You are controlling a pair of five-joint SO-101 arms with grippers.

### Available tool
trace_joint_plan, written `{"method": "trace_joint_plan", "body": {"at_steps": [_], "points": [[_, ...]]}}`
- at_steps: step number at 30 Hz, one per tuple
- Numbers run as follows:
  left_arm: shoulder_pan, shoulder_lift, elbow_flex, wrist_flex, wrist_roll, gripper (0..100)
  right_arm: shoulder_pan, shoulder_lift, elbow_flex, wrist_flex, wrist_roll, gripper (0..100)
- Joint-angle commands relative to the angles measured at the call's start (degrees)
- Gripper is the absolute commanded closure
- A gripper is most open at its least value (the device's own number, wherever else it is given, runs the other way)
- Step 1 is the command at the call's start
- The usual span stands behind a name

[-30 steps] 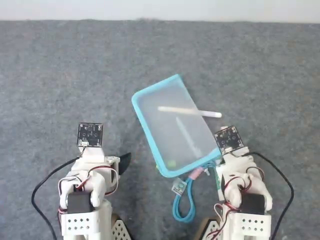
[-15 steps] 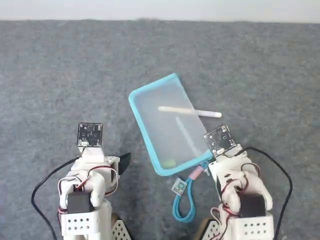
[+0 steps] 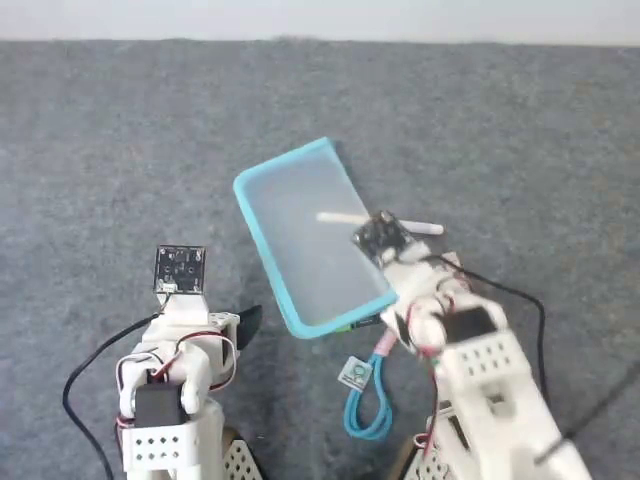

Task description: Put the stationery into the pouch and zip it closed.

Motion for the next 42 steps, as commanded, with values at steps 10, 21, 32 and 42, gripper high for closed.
{"method": "trace_joint_plan", "body": {"at_steps": [10,21,32,42], "points": [[-0.26,-1.32,-0.48,-0.44,0.09,68,1.19,25.01,-26.02,3.03,-13.54,95.4],[-0.26,-1.32,-0.48,-0.44,0.09,68,-1.63,15.08,-27.43,17.98,-24.88,95.0],[-0.26,-1.32,-0.48,-0.44,0.09,68,-11.3,15.08,-10.64,7.34,-31.03,95.0],[-0.26,-1.32,-0.48,-0.44,0.09,68,-11.38,15.16,-9.23,5.49,-32.62,83.4]]}}
